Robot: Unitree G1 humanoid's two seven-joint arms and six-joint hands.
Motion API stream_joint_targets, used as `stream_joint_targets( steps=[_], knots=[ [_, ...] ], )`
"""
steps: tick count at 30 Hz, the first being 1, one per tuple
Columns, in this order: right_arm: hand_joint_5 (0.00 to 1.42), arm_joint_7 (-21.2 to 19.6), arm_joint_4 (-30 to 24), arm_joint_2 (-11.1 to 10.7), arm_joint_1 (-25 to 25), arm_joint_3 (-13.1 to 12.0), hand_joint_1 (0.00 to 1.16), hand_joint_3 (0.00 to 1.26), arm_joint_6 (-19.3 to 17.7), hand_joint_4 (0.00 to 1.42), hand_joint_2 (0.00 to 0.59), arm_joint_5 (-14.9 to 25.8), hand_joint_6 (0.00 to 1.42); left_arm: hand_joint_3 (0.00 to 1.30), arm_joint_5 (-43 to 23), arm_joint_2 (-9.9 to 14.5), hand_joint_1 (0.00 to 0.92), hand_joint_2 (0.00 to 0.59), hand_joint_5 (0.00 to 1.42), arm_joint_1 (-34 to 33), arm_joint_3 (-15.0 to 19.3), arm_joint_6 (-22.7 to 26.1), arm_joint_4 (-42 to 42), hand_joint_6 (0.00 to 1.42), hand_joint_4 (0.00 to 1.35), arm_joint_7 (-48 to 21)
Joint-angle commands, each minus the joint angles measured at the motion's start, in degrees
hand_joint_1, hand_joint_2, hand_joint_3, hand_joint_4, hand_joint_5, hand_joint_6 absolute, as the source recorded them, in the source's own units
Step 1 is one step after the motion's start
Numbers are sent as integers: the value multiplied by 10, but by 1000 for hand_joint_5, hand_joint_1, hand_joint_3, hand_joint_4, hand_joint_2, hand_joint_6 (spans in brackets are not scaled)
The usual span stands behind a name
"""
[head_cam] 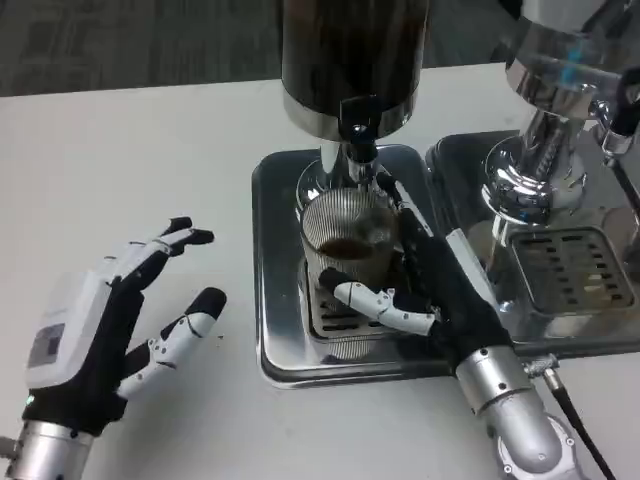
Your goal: Grasp the cup under the faucet to collect the drink, then remove the cup.
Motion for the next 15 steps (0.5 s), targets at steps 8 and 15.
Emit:
stream_joint_targets(
  steps=[8,15],
  knots=[
    [252,-3,32,12,-3,-13,834,295,1,258,191,18,384,355,-21,-2,0,238,308,2,6,10,-4,191,181,1],
    [339,-25,45,17,-8,-21,912,384,-13,364,201,19,488,356,-24,-2,0,237,315,4,5,12,-5,191,191,1]
  ],
)
